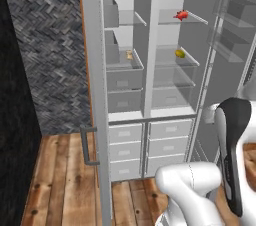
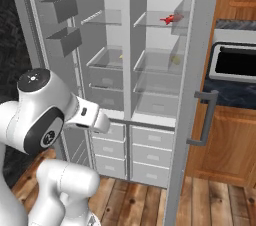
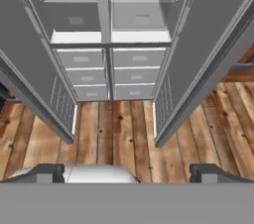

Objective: Pick up the frozen fish from the freezer, place it on any shelf in the fridge, and close the fridge and freezer doors when done.

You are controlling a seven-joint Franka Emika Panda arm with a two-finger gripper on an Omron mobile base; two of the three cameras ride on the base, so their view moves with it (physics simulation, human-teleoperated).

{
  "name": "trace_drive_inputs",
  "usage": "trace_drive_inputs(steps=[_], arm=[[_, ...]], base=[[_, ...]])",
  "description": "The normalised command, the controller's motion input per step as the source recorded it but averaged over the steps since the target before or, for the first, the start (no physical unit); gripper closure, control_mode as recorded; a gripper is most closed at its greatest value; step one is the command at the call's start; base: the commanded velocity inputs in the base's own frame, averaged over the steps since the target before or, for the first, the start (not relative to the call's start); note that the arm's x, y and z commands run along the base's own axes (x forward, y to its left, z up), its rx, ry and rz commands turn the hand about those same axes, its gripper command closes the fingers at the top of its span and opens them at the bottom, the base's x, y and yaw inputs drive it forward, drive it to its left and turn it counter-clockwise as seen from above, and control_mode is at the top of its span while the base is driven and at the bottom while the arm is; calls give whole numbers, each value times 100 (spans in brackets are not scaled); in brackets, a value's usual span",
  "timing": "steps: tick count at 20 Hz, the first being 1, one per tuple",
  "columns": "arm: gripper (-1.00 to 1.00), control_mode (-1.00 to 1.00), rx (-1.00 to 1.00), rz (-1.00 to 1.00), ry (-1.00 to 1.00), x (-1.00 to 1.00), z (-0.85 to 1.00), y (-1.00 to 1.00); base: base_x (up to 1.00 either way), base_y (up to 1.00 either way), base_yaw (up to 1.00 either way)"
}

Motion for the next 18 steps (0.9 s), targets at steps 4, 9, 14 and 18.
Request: trace_drive_inputs(steps=[4, 9, 14, 18], arm=[[-100, -100, 0, 13, -14, -87, 8, 64], [-100, -100, 0, 11, -34, -72, 18, 100], [-100, -100, 0, 1, -43, -32, 28, 100], [-100, -100, 0, -1, -38, 2, 4, 100]], base=[[0, 0, 0], [0, 0, 0], [0, 0, 0], [0, 0, 0]])
